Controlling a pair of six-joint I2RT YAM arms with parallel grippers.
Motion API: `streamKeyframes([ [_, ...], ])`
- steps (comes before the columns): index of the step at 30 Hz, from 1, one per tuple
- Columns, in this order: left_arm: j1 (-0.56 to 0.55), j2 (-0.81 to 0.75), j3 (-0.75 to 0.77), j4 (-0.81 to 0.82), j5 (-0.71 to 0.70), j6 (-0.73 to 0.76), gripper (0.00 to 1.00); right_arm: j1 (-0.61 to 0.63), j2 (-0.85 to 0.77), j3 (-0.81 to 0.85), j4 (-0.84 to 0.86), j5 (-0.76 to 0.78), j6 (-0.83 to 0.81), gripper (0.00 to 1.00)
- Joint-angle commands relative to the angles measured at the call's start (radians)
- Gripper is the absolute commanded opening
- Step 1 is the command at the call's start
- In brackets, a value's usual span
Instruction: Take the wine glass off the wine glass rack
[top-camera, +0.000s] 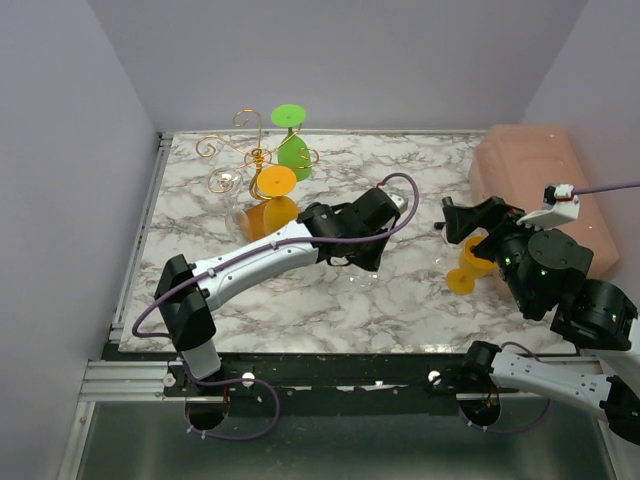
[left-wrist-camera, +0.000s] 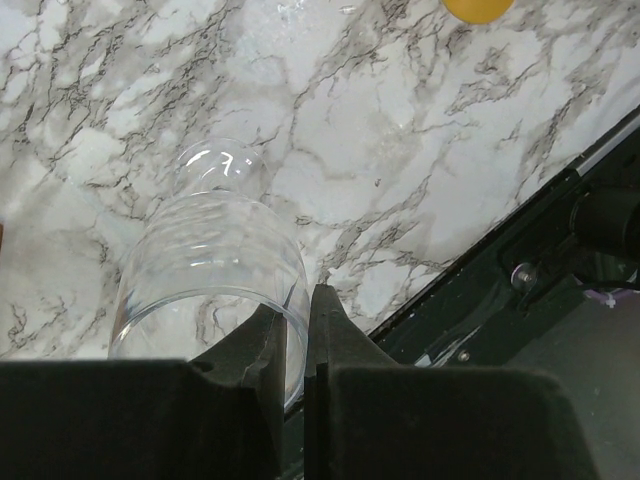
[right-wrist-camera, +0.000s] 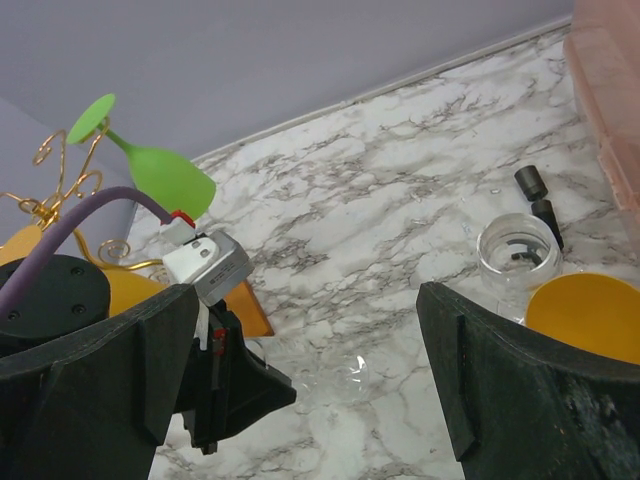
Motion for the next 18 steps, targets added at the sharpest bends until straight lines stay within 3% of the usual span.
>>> streamKeyframes([
  [1,-0.011,0.019,-0.028,0.037,-0.002,0.02,0.0,0.004,-0.008,-0.02,-0.023,0.033,-0.005,1.0],
  [8,-0.014,0.034,-0.063,0.061,0.04,0.028,0.1,0.005,-0.012,-0.027,-0.023,0.023,0.002,1.0],
  [13,-0.023,-0.011,-0.116,0.124,0.047,0.037,0.43,0.005,-0.012,-0.027,-0.023,0.018,0.007,1.0],
  [18,-0.024,-0.029,-0.122,0.13,0.045,0.045,0.65,0.005,-0.005,-0.023,-0.025,0.011,0.011,1.0],
])
